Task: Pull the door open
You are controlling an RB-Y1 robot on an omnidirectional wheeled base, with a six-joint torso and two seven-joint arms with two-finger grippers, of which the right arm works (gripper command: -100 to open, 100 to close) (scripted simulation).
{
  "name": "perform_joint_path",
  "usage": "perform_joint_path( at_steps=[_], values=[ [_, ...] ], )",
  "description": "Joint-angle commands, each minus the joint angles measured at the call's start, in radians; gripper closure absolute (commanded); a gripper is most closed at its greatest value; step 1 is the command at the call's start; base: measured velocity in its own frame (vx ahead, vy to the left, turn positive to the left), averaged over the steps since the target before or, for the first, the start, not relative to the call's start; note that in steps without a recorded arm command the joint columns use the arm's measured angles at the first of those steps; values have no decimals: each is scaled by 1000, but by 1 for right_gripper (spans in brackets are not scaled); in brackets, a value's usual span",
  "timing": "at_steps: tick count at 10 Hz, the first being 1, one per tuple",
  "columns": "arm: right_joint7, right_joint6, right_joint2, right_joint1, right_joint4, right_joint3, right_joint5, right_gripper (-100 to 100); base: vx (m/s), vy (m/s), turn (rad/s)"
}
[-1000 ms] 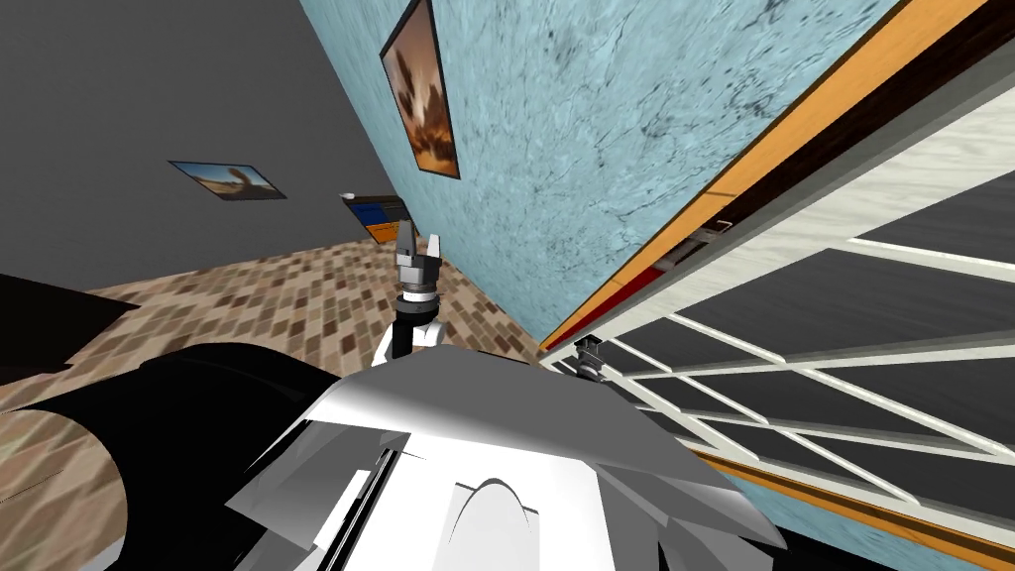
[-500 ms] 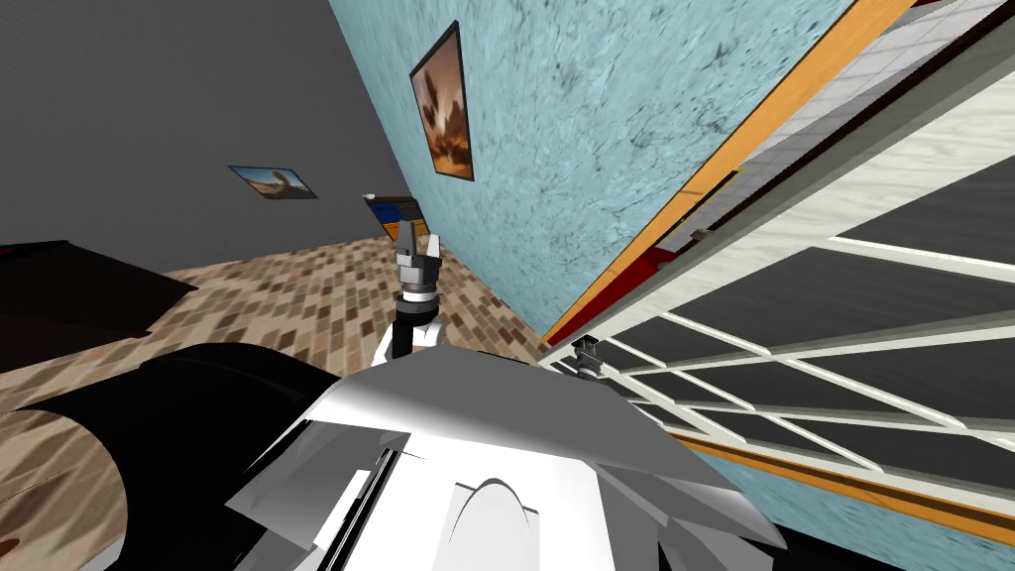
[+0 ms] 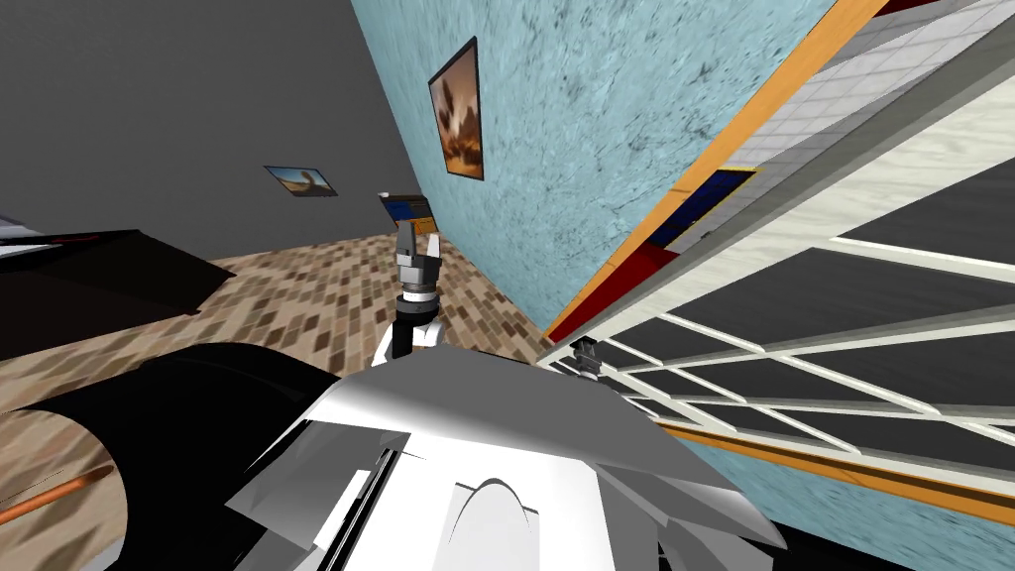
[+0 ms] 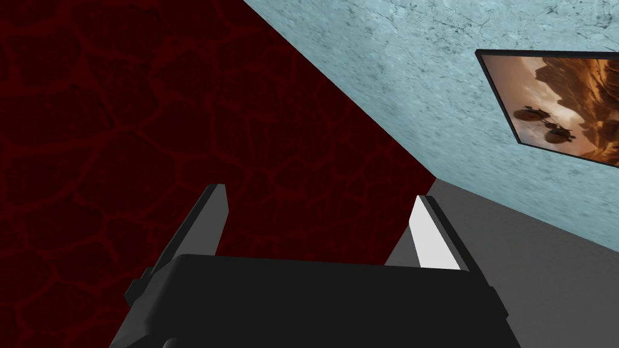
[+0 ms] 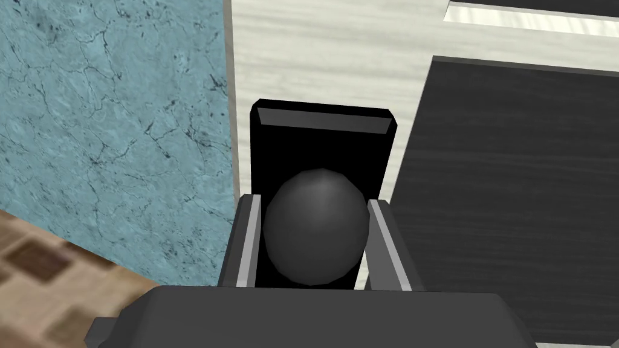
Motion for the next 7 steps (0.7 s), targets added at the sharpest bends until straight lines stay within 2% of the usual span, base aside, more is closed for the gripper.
perform_joint_path(
  at_steps=[1,5,6,7],
  values=[
    [-24,-22,-19,16,-4,24,13,100,-246,-9,141],
    [-64,-57,-54,44,-17,65,34,100,-219,-28,89],
    [-58,-45,-49,43,-19,62,32,100,-96,7,16],
    [-76,-67,-62,54,-12,81,40,100,-154,6,132]
  ],
)
